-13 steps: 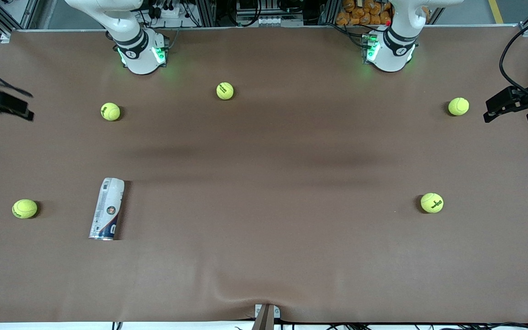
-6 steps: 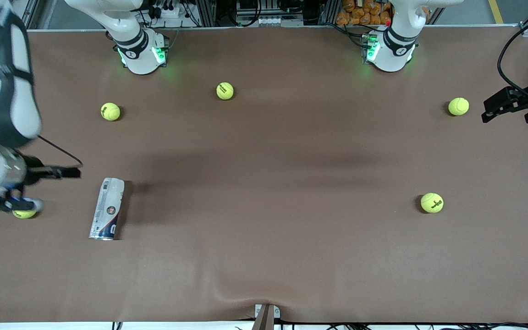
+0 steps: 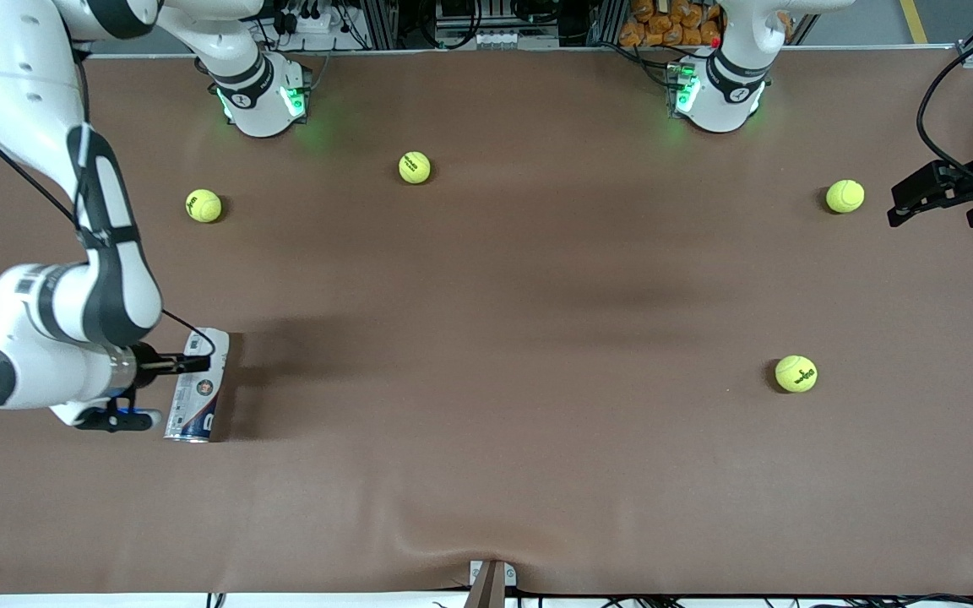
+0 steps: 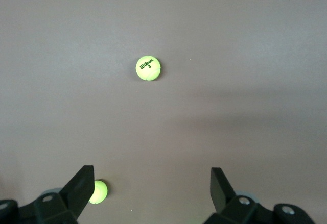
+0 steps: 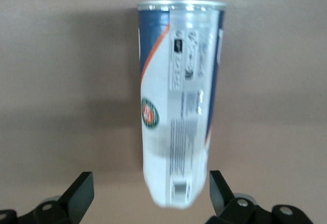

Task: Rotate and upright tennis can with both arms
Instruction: 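Close the right gripper around the tennis can's body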

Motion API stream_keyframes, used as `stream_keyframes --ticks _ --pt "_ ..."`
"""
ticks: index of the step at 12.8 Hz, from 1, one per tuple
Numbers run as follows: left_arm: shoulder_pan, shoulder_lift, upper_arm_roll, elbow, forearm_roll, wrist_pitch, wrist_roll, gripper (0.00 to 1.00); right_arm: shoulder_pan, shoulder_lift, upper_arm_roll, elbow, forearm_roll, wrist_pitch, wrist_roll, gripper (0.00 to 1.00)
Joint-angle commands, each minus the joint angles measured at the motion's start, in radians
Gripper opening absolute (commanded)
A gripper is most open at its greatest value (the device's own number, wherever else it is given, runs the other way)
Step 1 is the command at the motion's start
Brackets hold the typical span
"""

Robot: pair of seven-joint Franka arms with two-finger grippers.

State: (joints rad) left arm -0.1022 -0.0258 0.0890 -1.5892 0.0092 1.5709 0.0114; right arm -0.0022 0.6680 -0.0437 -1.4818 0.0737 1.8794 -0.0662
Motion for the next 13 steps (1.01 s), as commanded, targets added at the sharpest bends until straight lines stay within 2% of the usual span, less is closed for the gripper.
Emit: stream_keyframes --ticks 1,6,13 --pt "-0.001 0.0 -0.002 0.005 -0.005 -0.003 0.009 1.0 -0.007 0.047 -0.004 0.025 0.018 0.03 -0.059 1.0" --pt "-0.002 0.006 -0.002 0.005 -0.008 -0.003 0.01 1.0 -0.009 0.113 -0.005 0.017 0.006 0.066 -0.073 1.0" --pt "0.001 0.009 -0.002 0.005 -0.009 -0.003 0.013 1.0 -0.007 0.154 -0.005 0.017 -0.023 0.118 -0.132 1.0"
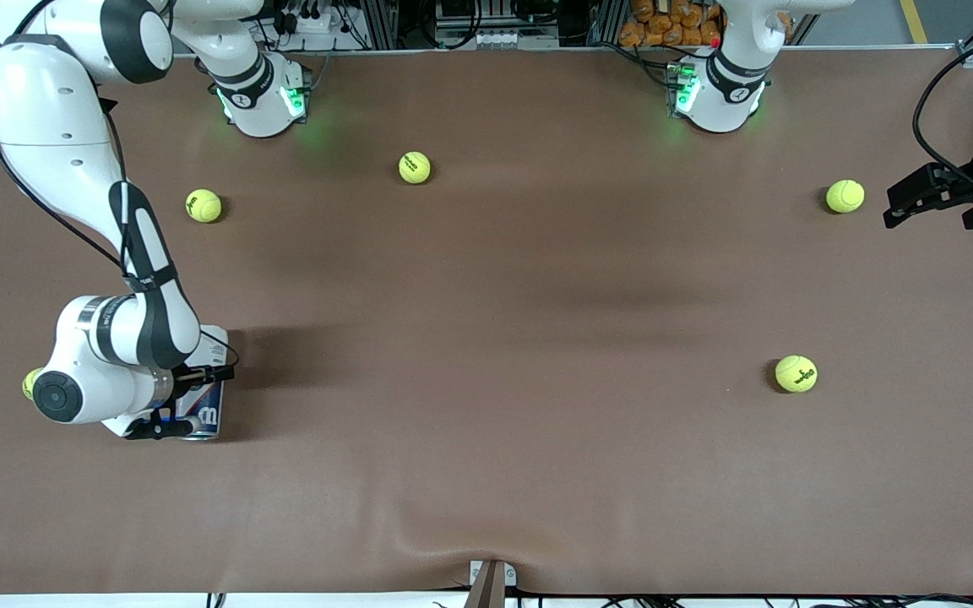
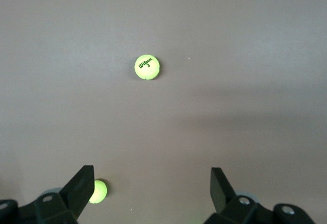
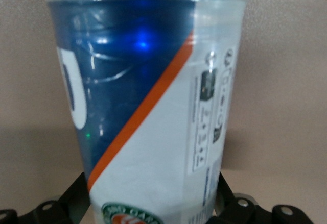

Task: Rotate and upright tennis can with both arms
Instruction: 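Close the right gripper around the tennis can's body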

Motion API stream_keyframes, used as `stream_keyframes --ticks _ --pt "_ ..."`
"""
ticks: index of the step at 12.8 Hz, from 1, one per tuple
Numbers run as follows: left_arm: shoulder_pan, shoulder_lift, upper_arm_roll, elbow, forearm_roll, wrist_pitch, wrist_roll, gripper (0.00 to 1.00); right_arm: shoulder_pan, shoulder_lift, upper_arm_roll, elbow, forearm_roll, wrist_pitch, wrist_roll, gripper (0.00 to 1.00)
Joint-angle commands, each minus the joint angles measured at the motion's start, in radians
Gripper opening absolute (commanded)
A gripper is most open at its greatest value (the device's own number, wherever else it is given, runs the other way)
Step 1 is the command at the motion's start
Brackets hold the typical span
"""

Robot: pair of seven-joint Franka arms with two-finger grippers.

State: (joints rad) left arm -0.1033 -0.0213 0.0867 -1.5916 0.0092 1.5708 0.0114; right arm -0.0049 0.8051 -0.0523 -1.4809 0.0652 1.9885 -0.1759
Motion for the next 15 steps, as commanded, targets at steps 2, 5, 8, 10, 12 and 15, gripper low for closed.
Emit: stream_keyframes --ticks 2,5,8,10,12,15 --pt "-0.003 0.004 0.001 0.007 -0.009 -0.003 0.012 1.0 -0.007 0.019 0.003 0.016 -0.016 0.009 -0.036 0.93" --pt "-0.004 0.004 0.001 0.007 -0.011 -0.005 0.01 1.0 -0.007 0.017 0.003 0.027 -0.013 0.006 -0.063 0.61" --pt "-0.003 0.006 0.001 0.007 -0.011 -0.006 0.013 1.0 0.006 0.008 0.003 0.079 -0.01 -0.003 -0.154 0.64" --pt "-0.003 0.004 0.001 0.007 -0.011 -0.006 0.012 1.0 0.043 -0.007 0.006 0.123 -0.008 -0.02 -0.268 0.65" --pt "-0.003 0.004 -0.001 0.007 -0.011 -0.006 0.013 1.0 0.1 -0.03 0.009 0.125 -0.004 -0.022 -0.376 0.67" --pt "-0.006 0.004 -0.001 0.007 -0.011 -0.006 0.012 1.0 0.189 -0.06 0.061 0.125 -0.002 -0.022 -0.585 0.67"
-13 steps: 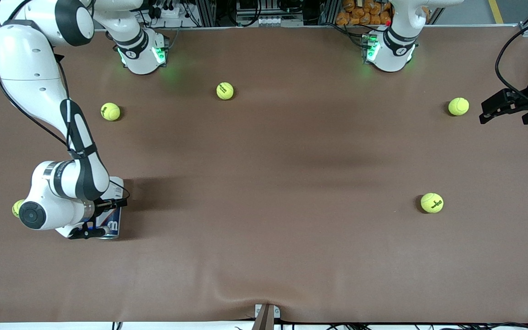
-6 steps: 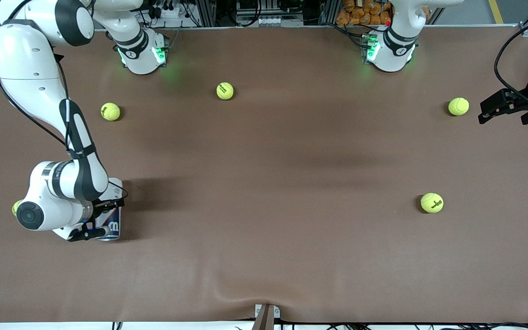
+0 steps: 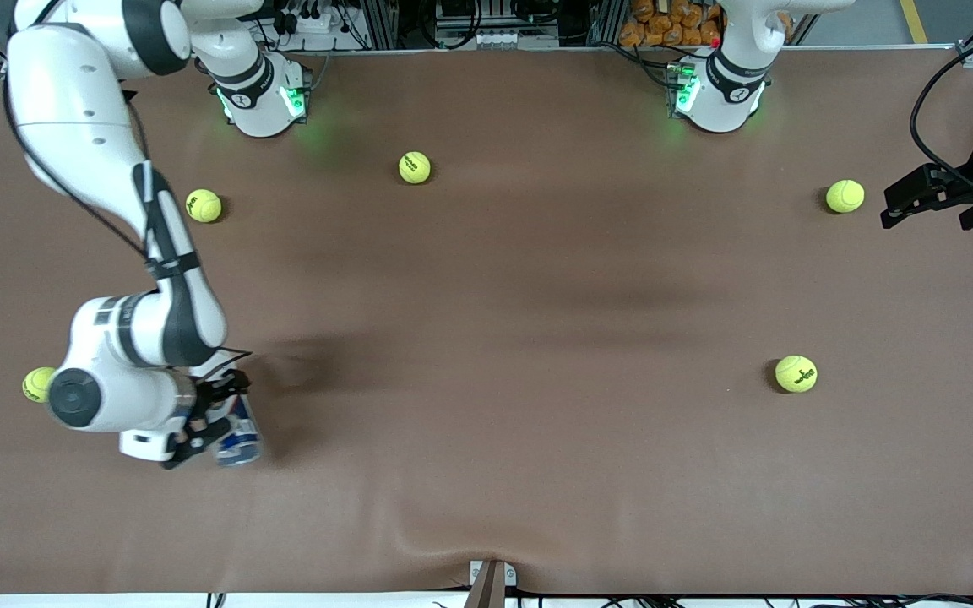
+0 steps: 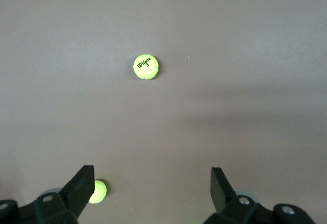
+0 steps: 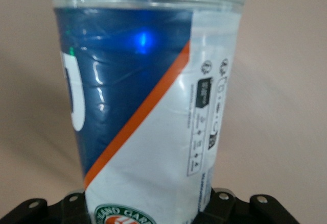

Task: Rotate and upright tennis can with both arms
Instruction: 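Lift the can and carry it to the table's middle with the right gripper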

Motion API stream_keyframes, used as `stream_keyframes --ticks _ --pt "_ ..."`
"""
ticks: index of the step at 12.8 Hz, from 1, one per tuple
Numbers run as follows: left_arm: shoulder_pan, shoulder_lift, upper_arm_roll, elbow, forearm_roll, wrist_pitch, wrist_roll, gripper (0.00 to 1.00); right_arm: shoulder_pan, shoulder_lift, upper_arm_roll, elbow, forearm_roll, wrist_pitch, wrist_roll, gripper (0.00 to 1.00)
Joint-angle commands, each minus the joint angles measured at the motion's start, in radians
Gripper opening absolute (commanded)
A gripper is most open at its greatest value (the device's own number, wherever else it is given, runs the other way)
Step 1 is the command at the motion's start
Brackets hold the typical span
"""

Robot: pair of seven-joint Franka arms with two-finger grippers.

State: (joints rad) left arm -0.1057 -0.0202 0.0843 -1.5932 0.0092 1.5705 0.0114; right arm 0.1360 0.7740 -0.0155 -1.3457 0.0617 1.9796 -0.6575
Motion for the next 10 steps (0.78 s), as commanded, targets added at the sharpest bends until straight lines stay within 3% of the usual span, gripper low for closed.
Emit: stream_keyframes --ticks 1,3,4,6,10 --pt "-0.003 0.003 0.002 0.009 -0.011 -0.006 0.013 1.0 0.074 -0.033 0.063 -0.01 0.001 -0.015 -0.115 0.67" --pt "-0.005 0.003 0.002 0.009 -0.011 -0.006 0.012 1.0 0.112 -0.033 0.162 -0.01 -0.006 -0.001 -0.111 0.71" --pt "-0.003 0.005 0.002 0.009 -0.011 -0.006 0.013 1.0 0.158 -0.029 0.18 -0.01 -0.011 0.01 -0.105 0.73" --pt "-0.005 0.005 0.002 0.009 -0.011 -0.006 0.013 1.0 0.285 -0.024 0.175 -0.012 -0.031 0.086 -0.111 0.72" --pt "-0.005 0.006 0.002 0.009 -0.012 -0.006 0.015 1.0 0.46 -0.002 0.175 -0.013 -0.245 0.14 -0.108 0.71"
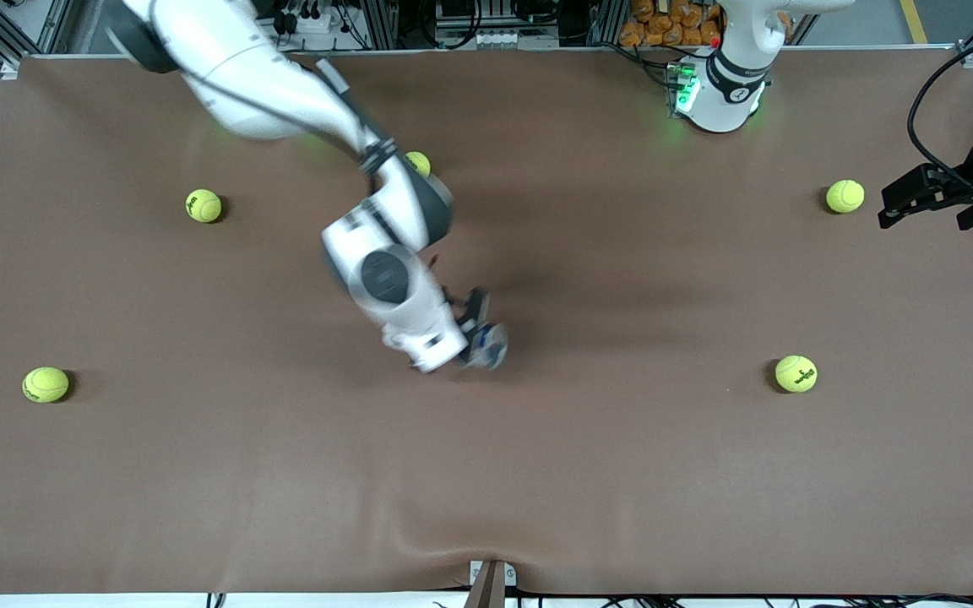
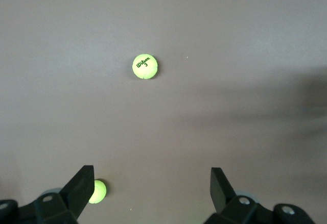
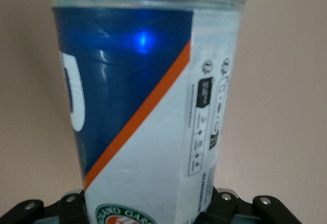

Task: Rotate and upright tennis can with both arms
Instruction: 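Lift the can and carry it to the table's middle with the right gripper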

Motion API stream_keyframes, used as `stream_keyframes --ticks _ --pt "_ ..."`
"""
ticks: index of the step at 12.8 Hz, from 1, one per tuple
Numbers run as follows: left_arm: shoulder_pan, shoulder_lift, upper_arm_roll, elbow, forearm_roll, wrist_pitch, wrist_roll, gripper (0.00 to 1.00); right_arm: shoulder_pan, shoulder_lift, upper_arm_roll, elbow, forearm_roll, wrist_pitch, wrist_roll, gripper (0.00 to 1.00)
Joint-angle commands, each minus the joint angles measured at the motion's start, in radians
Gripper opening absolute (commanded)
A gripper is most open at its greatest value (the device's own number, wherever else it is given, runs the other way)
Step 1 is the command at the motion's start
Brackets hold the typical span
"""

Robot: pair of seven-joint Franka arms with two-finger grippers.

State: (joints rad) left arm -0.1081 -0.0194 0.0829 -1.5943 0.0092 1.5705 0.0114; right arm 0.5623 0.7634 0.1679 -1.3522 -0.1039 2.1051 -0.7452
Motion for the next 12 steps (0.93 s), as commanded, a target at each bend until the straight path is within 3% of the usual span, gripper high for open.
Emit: stream_keyframes --ticks 1,5,8,12 --pt "-0.002 0.006 0.003 0.008 -0.012 -0.006 0.016 1.0 0.062 0.014 -0.01 -0.007 -0.114 0.016 -0.022 0.71" --pt "-0.001 0.007 0.002 0.008 -0.014 -0.006 0.018 1.0 0.128 0.057 -0.016 -0.004 -0.247 0.03 0.0 0.71" --pt "-0.002 0.013 0.002 0.008 -0.014 -0.006 0.019 1.0 0.14 0.103 -0.059 0.018 -0.266 0.033 0.053 0.75" --pt "-0.002 0.013 0.002 0.008 -0.015 -0.01 0.019 1.0 0.14 0.1 -0.064 0.021 -0.26 0.023 0.121 0.82"
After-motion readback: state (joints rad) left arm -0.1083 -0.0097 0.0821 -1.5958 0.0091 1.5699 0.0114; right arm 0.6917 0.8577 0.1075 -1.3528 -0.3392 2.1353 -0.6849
